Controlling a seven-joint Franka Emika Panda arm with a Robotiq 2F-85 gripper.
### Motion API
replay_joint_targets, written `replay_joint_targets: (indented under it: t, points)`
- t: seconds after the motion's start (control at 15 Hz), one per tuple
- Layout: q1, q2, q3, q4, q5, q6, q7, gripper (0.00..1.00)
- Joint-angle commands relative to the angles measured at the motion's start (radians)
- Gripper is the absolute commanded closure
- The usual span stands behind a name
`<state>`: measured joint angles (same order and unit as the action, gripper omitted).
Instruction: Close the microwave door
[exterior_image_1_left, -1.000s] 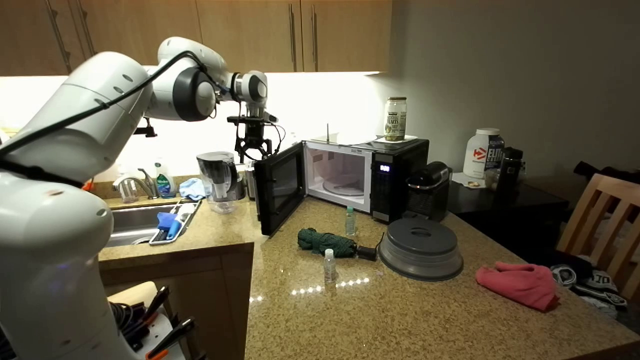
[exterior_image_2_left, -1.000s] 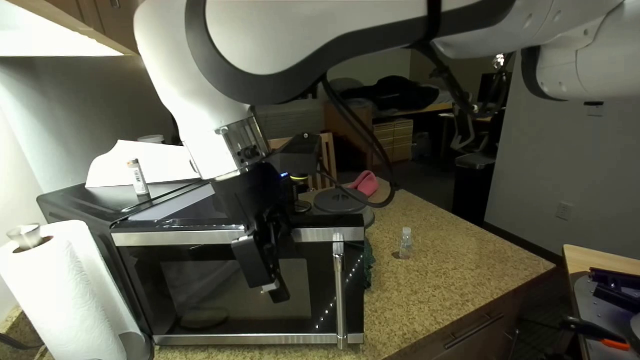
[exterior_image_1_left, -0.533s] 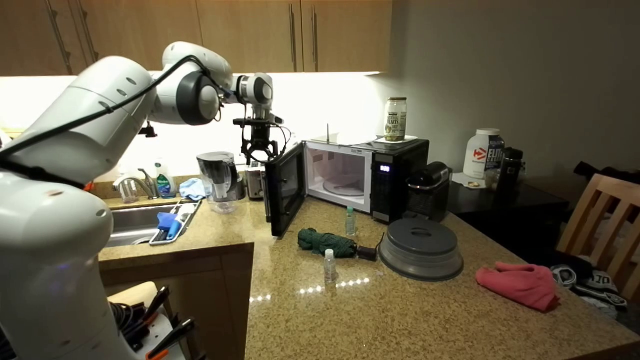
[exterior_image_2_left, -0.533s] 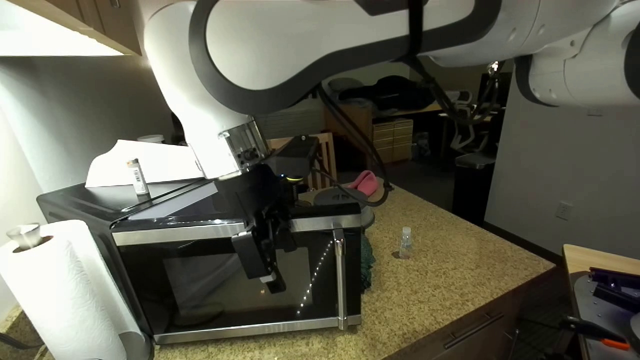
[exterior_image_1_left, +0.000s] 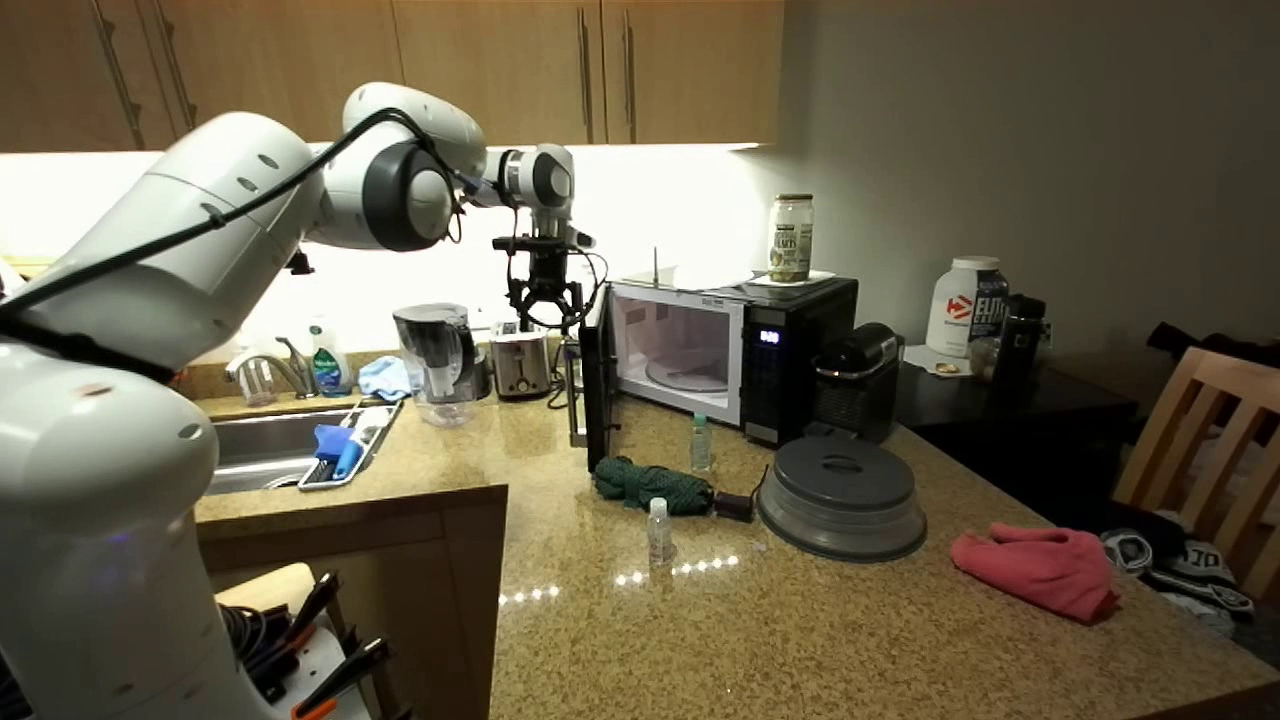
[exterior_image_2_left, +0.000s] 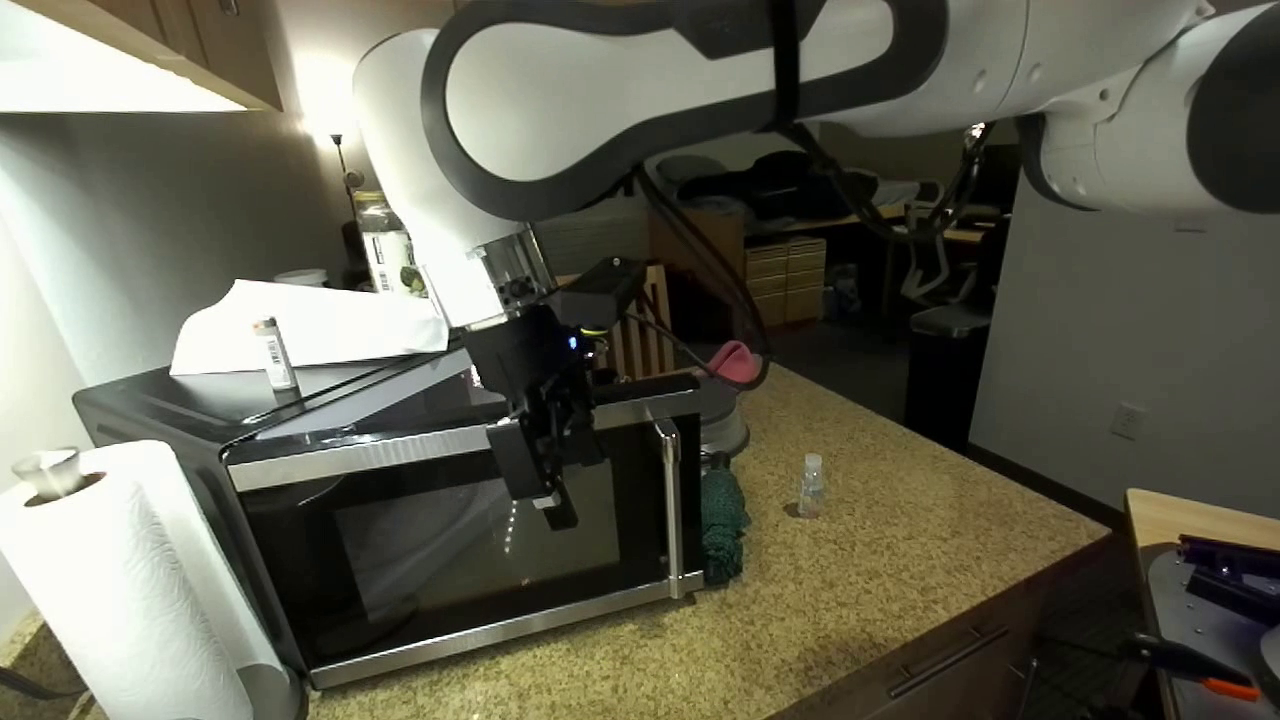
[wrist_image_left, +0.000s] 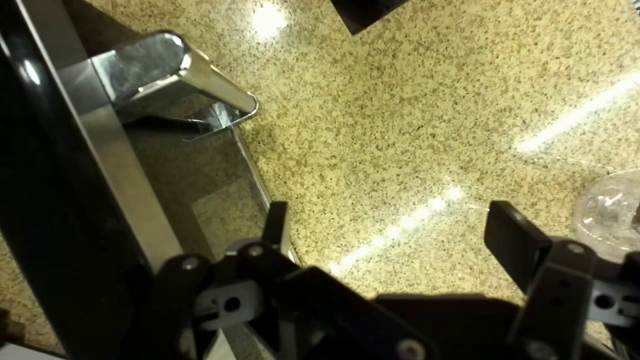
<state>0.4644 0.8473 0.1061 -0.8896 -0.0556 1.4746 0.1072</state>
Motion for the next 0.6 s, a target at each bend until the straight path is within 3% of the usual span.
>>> replay_joint_targets:
  t: [0.0, 0.53]
  points:
    - [-0.022, -0.006, -0.002, 0.003, 0.017, -0.004, 0.020, 0.00]
    - [-0.085, 0.005, -0.026, 0.033, 0.027, -0.010, 0.041, 0.00]
